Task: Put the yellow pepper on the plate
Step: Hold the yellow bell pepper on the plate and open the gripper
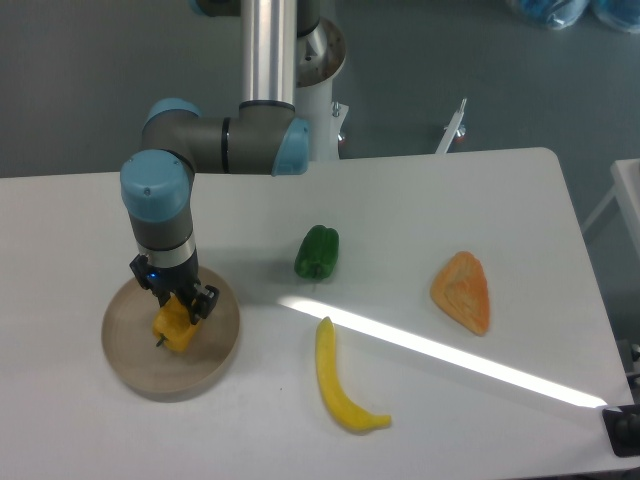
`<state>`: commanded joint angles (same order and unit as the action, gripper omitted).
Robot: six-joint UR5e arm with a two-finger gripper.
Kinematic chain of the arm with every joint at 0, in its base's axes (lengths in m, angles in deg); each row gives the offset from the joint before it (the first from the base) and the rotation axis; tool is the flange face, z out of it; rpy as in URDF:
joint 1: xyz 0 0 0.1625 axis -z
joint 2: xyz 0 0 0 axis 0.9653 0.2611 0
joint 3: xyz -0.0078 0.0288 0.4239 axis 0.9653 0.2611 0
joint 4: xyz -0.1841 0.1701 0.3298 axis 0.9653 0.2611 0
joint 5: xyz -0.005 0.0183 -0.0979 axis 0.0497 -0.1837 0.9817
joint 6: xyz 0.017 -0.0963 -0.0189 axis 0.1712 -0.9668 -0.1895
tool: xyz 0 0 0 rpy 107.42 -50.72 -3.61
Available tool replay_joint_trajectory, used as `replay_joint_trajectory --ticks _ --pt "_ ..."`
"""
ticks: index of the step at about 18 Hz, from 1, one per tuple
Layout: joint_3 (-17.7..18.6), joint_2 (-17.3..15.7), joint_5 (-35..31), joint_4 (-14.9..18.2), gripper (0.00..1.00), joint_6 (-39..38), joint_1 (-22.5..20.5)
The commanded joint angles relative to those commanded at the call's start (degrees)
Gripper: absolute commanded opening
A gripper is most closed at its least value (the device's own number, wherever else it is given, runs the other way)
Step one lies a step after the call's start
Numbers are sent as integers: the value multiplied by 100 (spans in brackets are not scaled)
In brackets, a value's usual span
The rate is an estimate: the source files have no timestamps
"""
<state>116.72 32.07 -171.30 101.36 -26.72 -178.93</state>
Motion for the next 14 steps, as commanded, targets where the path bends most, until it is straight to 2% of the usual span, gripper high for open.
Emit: replay_joint_trajectory --ticks 8,10,14 --pt "18 0 0 0 49 0 0" --pt "26 -9 0 0 53 0 0" --pt "18 -18 0 9 85 -26 0"
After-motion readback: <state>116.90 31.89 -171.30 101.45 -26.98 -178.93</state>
